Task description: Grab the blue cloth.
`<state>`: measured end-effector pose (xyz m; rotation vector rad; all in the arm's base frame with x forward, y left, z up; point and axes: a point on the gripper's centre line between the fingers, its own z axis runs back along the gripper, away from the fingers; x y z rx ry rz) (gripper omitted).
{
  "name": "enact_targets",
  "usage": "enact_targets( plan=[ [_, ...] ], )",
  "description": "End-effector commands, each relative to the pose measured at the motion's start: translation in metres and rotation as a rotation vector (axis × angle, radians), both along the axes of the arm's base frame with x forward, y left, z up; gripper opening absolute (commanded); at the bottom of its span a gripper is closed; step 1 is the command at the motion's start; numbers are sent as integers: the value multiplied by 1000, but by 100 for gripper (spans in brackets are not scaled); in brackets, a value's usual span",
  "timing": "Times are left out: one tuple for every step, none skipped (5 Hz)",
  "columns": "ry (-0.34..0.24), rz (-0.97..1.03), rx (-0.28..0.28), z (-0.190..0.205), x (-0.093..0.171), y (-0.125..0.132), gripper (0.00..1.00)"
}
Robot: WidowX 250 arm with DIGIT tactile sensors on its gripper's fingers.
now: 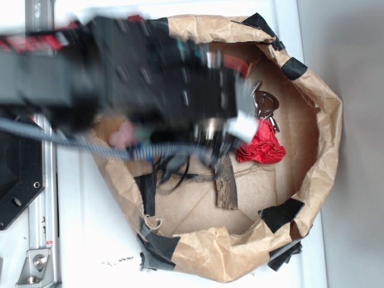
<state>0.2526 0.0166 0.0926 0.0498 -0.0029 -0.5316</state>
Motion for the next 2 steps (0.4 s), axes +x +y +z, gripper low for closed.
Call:
enact_targets(
  plan=[
    [-68, 48, 54, 77, 29, -9, 0],
    [-36, 16, 12, 68, 28, -19, 0]
  ],
)
